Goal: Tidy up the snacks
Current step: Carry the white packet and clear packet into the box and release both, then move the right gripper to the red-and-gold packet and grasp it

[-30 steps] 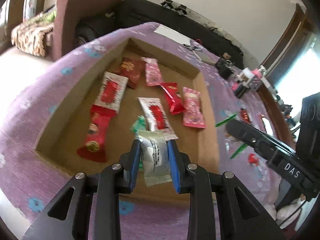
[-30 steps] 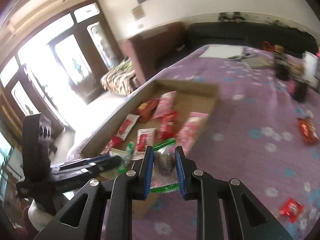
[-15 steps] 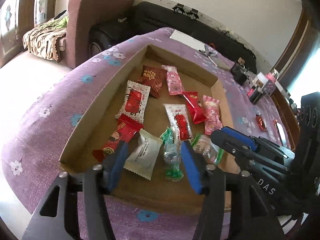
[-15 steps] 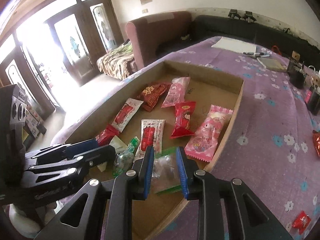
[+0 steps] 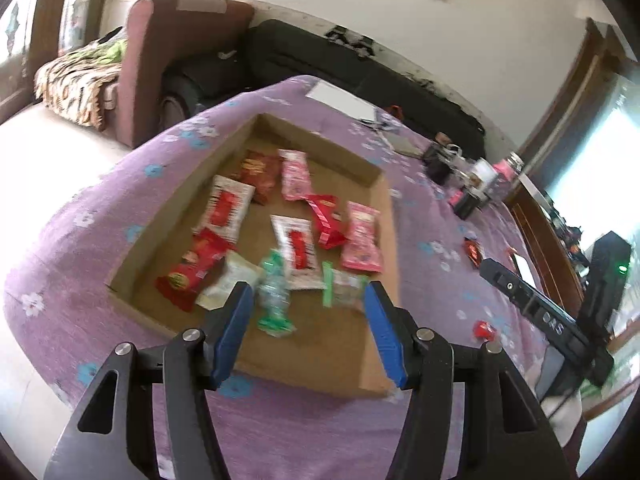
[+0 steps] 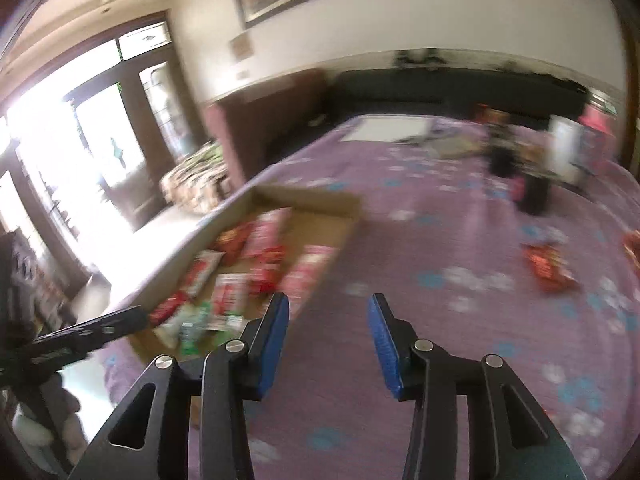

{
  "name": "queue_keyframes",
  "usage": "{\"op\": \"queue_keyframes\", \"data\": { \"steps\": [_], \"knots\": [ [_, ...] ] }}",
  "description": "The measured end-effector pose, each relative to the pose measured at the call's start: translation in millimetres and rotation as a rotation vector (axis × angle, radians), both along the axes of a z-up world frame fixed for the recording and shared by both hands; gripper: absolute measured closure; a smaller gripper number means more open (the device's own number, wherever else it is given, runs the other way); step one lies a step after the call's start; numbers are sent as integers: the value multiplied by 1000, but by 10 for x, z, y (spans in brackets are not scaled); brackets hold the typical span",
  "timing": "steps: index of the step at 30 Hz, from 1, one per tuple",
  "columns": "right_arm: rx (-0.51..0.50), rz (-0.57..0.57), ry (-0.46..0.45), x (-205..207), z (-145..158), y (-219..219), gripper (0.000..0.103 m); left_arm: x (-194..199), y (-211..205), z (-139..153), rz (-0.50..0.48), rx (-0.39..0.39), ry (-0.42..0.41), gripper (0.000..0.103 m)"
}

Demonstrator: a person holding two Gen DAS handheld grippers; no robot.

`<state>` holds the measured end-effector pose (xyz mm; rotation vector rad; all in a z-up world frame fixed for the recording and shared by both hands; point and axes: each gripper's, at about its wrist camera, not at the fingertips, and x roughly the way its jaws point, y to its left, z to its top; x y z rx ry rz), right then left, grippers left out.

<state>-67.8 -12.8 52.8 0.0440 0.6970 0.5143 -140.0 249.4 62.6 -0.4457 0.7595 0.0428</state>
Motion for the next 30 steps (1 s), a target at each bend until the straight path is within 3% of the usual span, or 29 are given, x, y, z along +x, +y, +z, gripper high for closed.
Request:
{"op": "queue_keyframes", "data": {
  "steps": [7, 12, 25, 30],
  "knots": [
    [47, -209, 69, 74, -179, -1077, 59, 81, -522, -14, -130, 42, 18, 45],
    [49, -265, 84, -27, -269, -1449, 57, 90, -820, -4, -191, 102, 21, 45],
    [23, -228, 136, -59, -482, -1348, 56, -13, -1097, -6, -155, 360, 21, 45],
    [4, -228, 138, -70, -469, -1337, 51, 4, -1146, -42, -164, 399, 38, 45]
  ]
}}
